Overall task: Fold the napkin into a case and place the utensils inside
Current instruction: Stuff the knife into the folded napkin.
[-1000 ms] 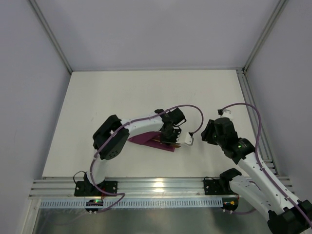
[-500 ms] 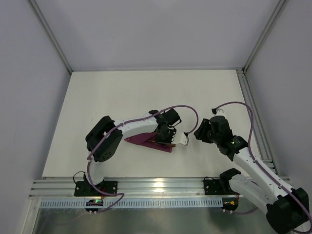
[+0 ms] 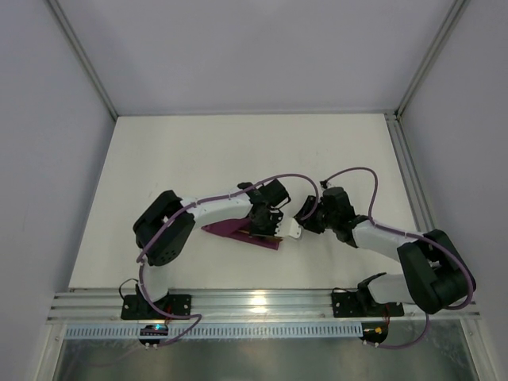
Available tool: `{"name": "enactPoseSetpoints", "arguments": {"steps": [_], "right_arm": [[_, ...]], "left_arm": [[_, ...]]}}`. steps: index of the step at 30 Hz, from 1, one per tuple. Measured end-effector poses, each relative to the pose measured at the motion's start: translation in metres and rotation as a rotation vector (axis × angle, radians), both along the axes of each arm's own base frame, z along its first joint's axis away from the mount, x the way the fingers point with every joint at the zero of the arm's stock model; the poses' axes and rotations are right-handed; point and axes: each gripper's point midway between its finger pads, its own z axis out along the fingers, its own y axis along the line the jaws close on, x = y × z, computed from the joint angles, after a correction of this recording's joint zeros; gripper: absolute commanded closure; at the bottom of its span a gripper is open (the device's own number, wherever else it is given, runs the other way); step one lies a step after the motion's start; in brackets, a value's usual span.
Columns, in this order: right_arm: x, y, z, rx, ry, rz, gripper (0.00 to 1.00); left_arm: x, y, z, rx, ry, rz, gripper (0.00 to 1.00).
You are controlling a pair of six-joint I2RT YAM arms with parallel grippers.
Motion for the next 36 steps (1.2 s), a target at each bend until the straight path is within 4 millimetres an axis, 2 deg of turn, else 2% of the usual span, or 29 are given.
{"name": "enactPoseSetpoints", "arguments": {"steps": [4,11,16,19,20,21,30,36], "right_arm": [[0.000,0.009,0.005,0.059,-0.036,0.021,0.55],[-0.012,0.027,-0.007,0.101,-0.001,0.081,0.55],[-0.016,0.043,-0.007,0.127,-0.007,0.125,0.56],[-0.019,0.052,-0.009,0.127,-0.003,0.146,0.69],[-0.019,0.052,-0.010,0.125,0.005,0.143,0.76],[-0.020,0.052,-0.012,0.123,0.009,0.140,0.78],[-0.018,0.049,-0.014,0.111,0.017,0.111,0.95],[-0.018,0.049,-0.015,0.111,0.018,0.110,0.96]], "left_arm": [[0.000,0.001,-0.001,-0.002,0.000,0.005,1.00],[0.001,0.000,-0.001,-0.004,-0.001,0.009,1.00],[0.001,0.000,-0.001,-0.005,-0.002,0.010,1.00],[0.001,0.000,-0.001,-0.005,-0.004,0.010,1.00],[0.001,0.000,-0.001,-0.004,-0.004,0.010,1.00],[0.002,0.000,-0.002,-0.004,-0.004,0.011,1.00],[0.011,0.009,0.000,-0.010,-0.003,0.046,1.00],[0.022,0.026,0.001,0.017,-0.041,0.069,1.00]]}}
